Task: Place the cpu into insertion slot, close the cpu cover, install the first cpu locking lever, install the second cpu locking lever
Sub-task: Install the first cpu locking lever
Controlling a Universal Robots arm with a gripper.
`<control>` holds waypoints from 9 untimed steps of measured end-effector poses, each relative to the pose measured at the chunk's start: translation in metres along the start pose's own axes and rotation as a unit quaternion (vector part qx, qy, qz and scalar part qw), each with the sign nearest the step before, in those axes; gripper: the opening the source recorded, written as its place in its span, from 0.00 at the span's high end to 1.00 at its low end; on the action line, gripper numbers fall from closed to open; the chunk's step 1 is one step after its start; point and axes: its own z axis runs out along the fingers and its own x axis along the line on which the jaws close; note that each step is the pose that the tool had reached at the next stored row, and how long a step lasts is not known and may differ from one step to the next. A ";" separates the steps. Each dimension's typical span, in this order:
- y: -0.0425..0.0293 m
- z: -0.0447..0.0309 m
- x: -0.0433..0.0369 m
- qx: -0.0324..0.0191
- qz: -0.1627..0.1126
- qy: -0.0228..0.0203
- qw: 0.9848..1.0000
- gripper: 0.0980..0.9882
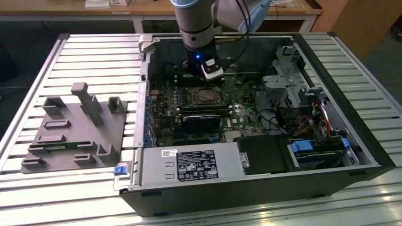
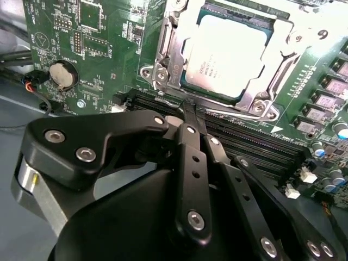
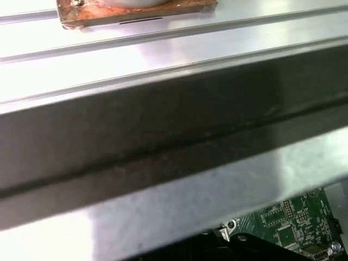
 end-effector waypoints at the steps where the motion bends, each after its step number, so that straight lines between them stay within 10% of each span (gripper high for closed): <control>1: 0.0004 0.0002 0.0002 0.001 0.003 -0.001 1.000 0.99; 9: 0.0029 0.0015 0.0012 0.004 0.023 -0.005 1.000 0.99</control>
